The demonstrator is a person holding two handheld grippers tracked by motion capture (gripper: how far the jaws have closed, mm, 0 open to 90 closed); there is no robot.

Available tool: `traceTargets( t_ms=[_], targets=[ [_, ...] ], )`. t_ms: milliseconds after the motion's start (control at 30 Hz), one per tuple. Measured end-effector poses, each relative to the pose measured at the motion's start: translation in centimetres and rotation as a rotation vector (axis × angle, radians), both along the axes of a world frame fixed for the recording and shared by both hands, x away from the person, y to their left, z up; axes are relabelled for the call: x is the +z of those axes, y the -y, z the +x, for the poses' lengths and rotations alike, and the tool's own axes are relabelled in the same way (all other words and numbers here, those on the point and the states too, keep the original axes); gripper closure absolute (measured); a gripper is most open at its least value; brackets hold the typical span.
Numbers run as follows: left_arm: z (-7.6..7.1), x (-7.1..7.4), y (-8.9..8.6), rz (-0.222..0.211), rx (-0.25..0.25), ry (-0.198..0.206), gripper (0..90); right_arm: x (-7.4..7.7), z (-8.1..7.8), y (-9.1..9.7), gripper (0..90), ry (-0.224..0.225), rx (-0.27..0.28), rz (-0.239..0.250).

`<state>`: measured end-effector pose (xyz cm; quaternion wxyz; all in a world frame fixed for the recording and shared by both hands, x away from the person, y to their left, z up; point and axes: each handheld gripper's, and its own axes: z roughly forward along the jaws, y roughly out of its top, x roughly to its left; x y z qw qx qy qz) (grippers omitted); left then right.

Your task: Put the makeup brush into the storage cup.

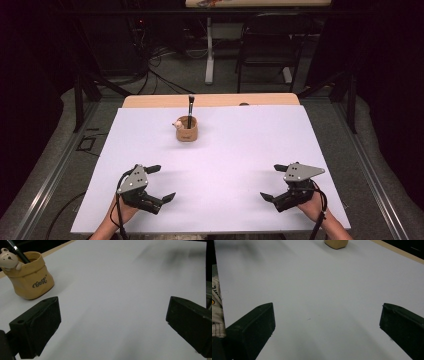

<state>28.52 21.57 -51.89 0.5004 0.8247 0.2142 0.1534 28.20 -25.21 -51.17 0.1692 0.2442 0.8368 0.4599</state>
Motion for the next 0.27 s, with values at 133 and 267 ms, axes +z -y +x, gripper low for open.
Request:
traceTargets(
  t_ms=[133,267],
  targets=[
    [0.14,-0.11,-0.11,-0.001,0.005,-0.006,0.0,0.0,0.04,0.04,0.0,0.001,0.0,0.004],
    [0.24,-0.11,-0.28,-0.01,0.01,-0.004,0.0,0.01,0.14,0.09,0.0,0.005,-0.001,0.007]
  ],
)
